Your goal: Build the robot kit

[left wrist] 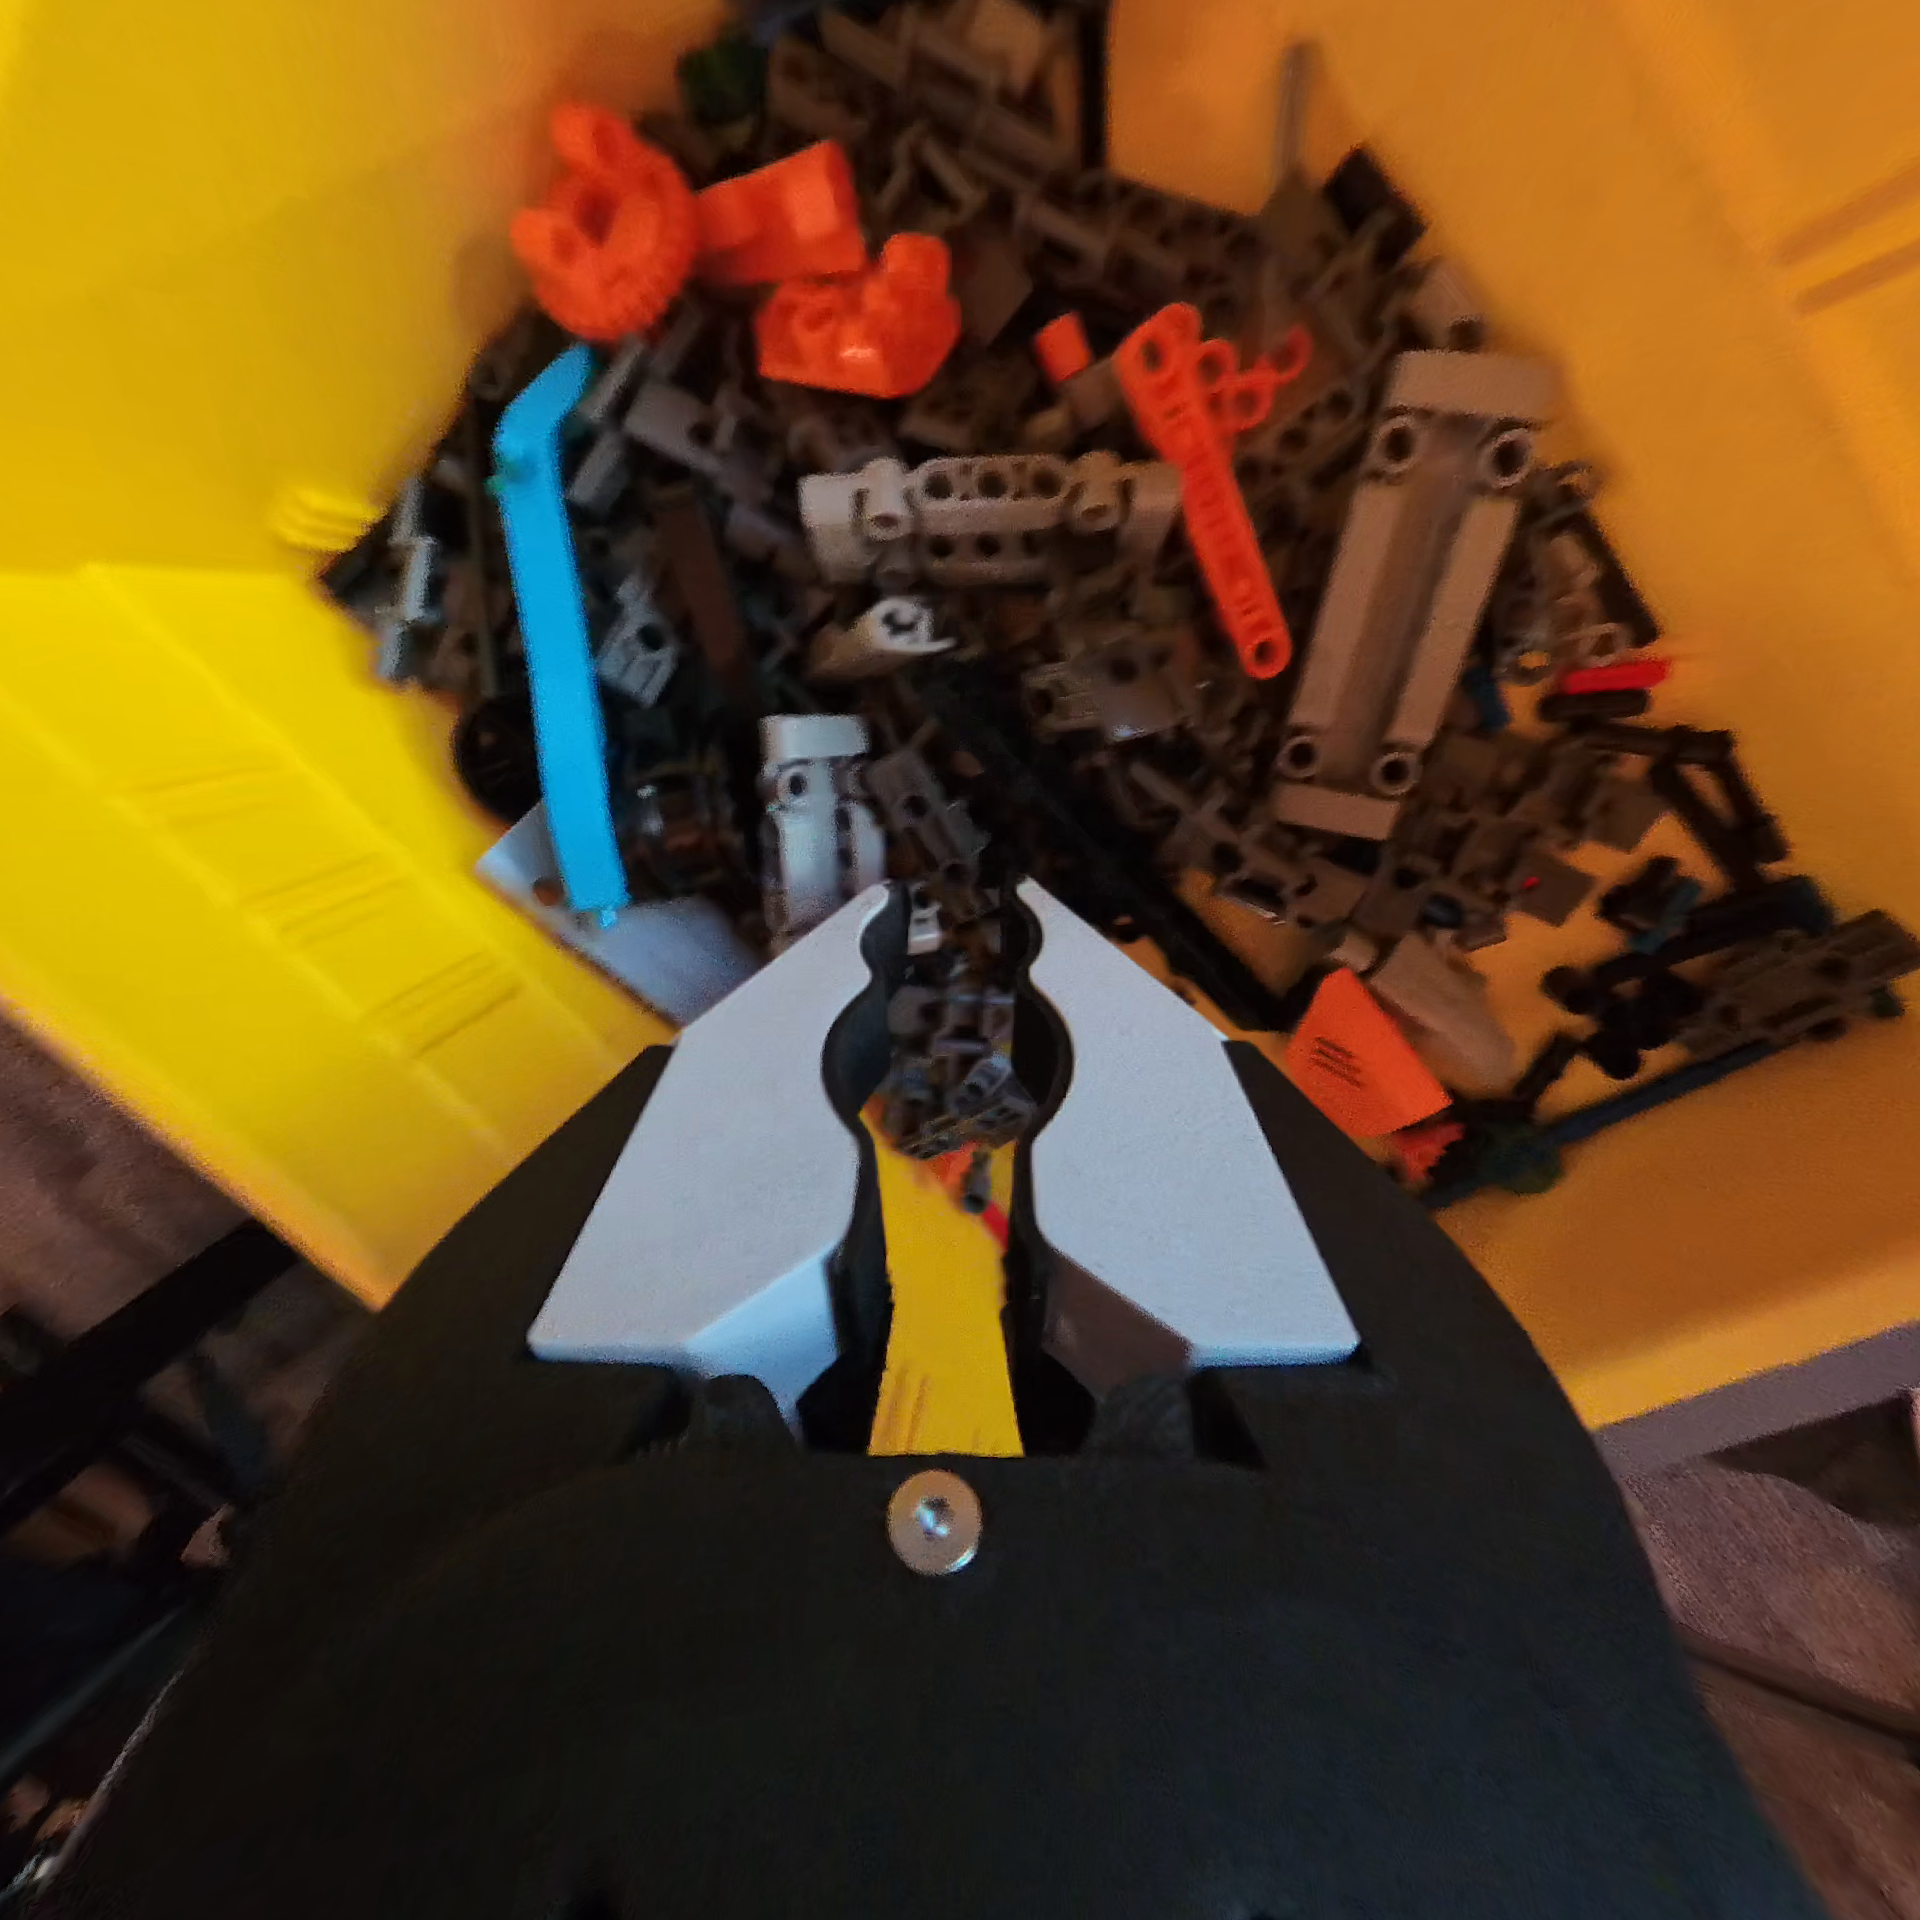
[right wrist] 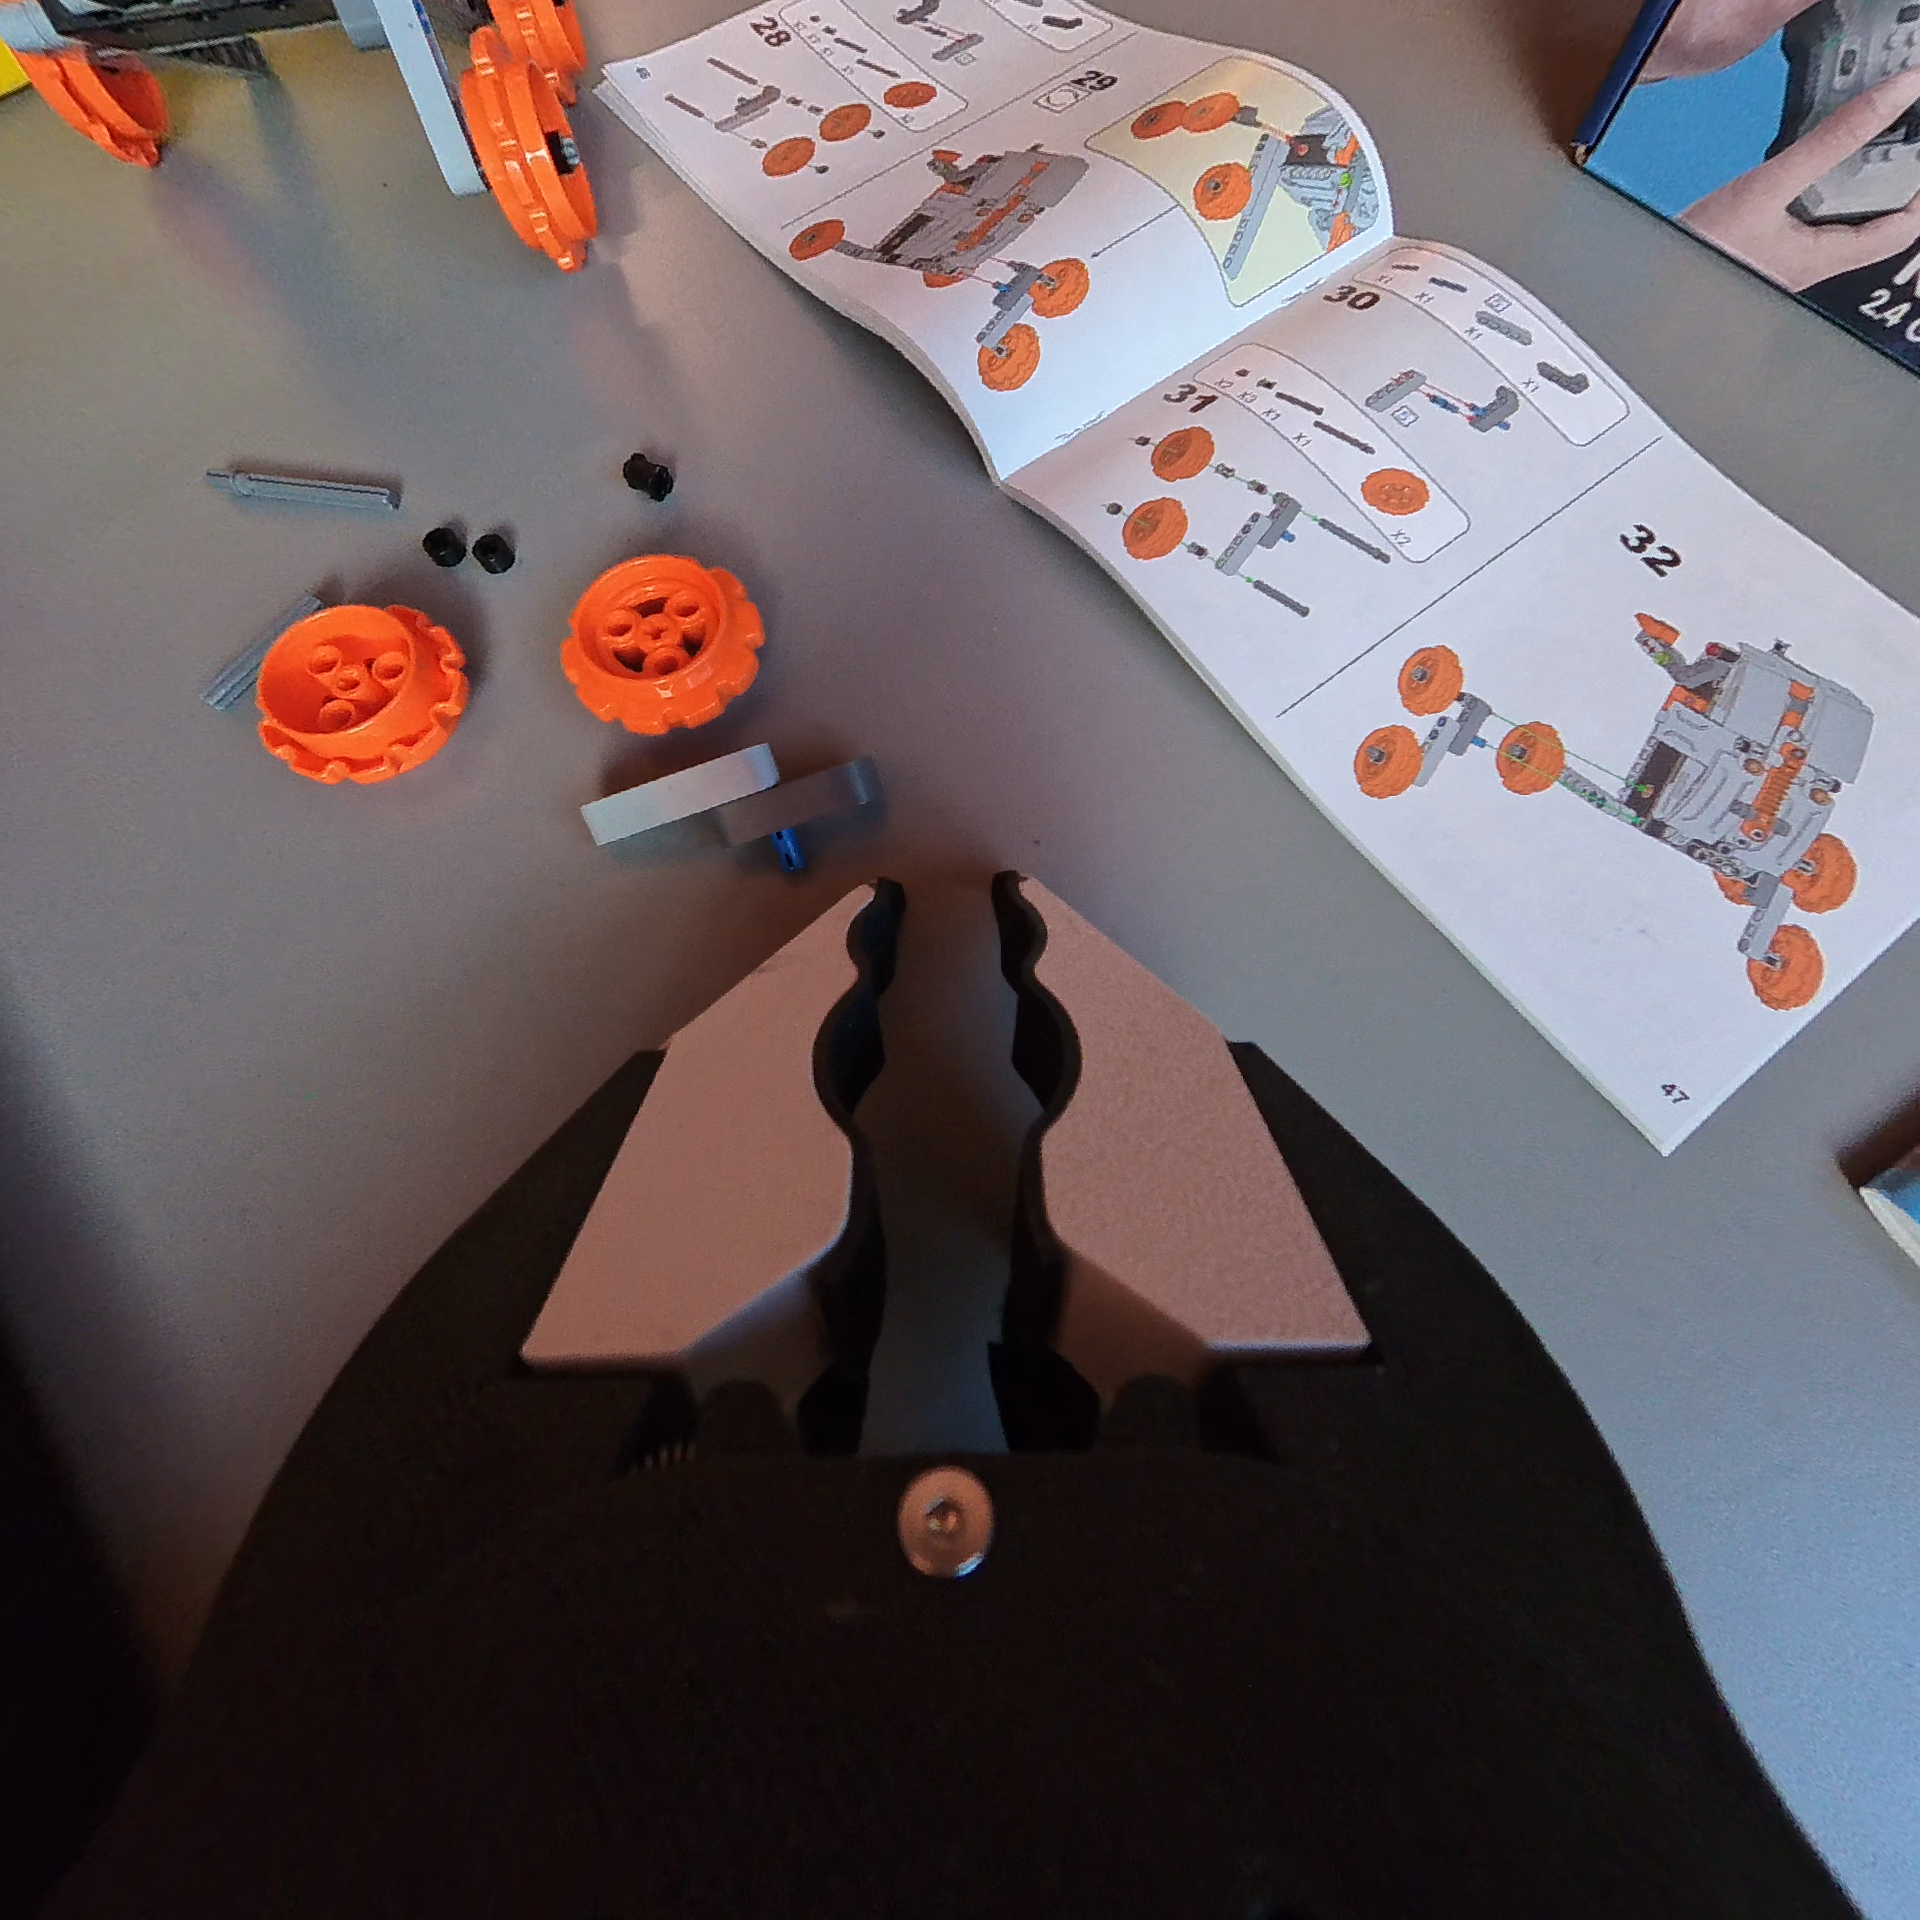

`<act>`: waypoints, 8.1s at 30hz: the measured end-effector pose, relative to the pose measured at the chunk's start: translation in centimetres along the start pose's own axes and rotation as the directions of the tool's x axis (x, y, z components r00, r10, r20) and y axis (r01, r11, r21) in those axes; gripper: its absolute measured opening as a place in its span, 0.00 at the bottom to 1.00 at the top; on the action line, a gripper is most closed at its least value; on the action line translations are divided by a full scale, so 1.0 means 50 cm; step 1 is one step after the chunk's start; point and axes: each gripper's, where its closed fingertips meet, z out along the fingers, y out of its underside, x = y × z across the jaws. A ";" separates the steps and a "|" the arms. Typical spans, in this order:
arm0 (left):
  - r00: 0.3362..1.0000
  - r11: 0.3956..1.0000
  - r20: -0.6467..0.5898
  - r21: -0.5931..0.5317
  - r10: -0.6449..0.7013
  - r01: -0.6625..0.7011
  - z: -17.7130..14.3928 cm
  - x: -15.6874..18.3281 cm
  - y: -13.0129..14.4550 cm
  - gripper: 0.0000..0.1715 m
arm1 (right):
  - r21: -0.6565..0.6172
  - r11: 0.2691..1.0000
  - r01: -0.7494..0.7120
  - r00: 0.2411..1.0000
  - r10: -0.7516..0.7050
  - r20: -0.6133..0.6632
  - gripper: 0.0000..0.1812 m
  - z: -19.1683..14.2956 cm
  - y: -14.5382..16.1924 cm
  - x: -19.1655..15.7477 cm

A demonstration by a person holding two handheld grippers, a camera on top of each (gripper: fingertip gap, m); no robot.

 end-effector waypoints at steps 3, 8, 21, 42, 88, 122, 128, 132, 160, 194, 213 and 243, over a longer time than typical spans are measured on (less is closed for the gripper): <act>0.998 0.998 0.051 -0.051 -0.042 0.045 -0.009 -0.020 0.031 0.10 | 0.000 1.000 -0.001 1.000 0.001 0.001 0.11 0.000 0.000 0.000; 0.994 0.976 0.035 -0.191 -0.102 0.107 -0.053 0.013 0.112 0.11 | 0.000 1.000 0.000 1.000 0.000 0.000 0.11 0.000 0.000 0.000; 0.948 0.830 0.035 -0.474 -0.315 0.293 -0.044 0.075 0.193 0.25 | 0.000 1.000 0.012 1.000 -0.012 -0.003 0.13 0.000 0.000 -0.004; 0.923 0.892 -0.167 -0.364 -0.346 0.268 -0.033 0.102 0.109 0.13 | 0.000 1.000 0.012 1.000 -0.012 0.003 0.14 0.001 0.000 -0.006; 0.997 0.996 -0.004 0.025 -0.082 0.082 -0.098 0.050 0.089 0.03 | 0.000 1.000 0.007 1.000 -0.007 0.011 0.15 0.001 -0.001 -0.007; 0.938 0.279 0.118 0.960 -0.327 -0.023 -0.421 0.045 0.253 0.44 | 0.455 0.787 0.416 0.641 -0.609 0.467 0.08 0.011 -0.649 -0.488; 0.897 0.252 0.091 0.967 -0.433 0.023 -0.414 0.067 0.364 0.46 | 0.485 0.571 0.663 0.218 -0.766 0.605 0.04 0.255 -0.602 -0.725; 0.864 0.259 0.090 0.965 -0.495 0.049 -0.404 0.057 0.433 0.44 | 0.485 0.460 0.744 0.065 -0.772 0.632 0.04 0.375 -0.524 -0.814; 0.825 0.331 0.095 0.936 -0.557 0.116 -0.331 0.019 0.551 0.41 | 0.714 0.087 0.695 -0.466 -0.701 0.539 0.15 0.466 -0.397 -0.907; 0.869 0.420 0.077 0.894 -0.488 0.156 -0.284 0.040 0.521 0.39 | -0.090 0.762 0.641 0.489 -0.316 0.813 0.05 0.494 -0.437 -0.904; 0.869 0.328 0.032 0.933 -0.494 0.152 -0.293 0.050 0.574 0.37 | -0.135 0.717 0.684 0.660 -0.530 0.532 0.08 0.539 -0.425 -0.856; 0.879 0.409 0.044 0.896 -0.474 0.176 -0.258 0.054 0.558 0.36 | 0.051 0.653 0.756 0.393 -0.514 0.763 0.06 0.509 -0.410 -0.913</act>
